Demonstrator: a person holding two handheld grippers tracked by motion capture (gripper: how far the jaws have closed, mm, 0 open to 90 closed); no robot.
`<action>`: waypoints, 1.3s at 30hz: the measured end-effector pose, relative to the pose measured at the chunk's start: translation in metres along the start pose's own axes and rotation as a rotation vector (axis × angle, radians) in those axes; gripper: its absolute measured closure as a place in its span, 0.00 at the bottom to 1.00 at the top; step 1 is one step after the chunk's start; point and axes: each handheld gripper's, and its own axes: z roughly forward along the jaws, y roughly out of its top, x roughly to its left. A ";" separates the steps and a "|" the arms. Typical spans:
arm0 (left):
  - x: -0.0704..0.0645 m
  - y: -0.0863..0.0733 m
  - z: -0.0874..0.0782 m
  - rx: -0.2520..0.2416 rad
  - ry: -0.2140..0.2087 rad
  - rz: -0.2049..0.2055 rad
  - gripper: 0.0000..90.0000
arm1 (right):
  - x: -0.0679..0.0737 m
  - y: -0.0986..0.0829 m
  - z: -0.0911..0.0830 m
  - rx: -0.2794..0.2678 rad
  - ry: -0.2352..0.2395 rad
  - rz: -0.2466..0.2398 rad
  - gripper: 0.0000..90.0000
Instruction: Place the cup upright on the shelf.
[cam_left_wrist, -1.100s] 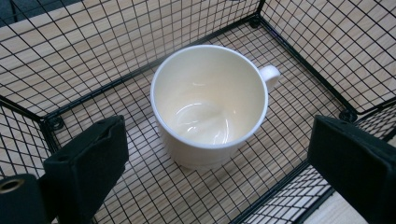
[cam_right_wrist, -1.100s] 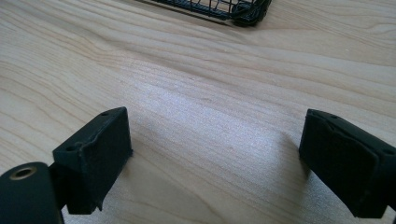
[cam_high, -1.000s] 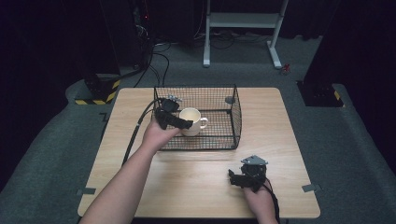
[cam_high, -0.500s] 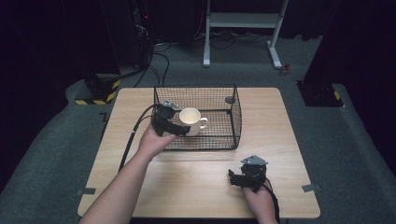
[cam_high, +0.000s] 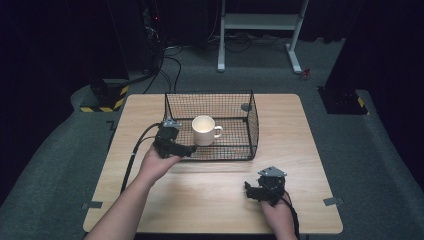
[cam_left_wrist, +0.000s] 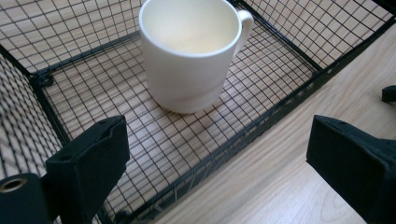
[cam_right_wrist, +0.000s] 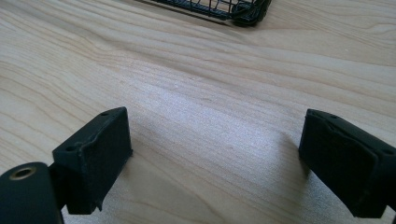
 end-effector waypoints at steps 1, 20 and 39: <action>0.000 -0.003 -0.002 -0.001 0.000 0.001 0.07 | 0.000 0.000 0.000 0.000 0.000 0.000 0.10; 0.032 -0.120 -0.025 0.032 0.086 -0.020 0.09 | 0.000 0.000 0.000 0.000 -0.002 0.003 0.10; 0.039 -0.175 -0.023 0.014 0.171 0.012 0.10 | 0.000 0.000 0.000 0.000 -0.002 0.003 0.10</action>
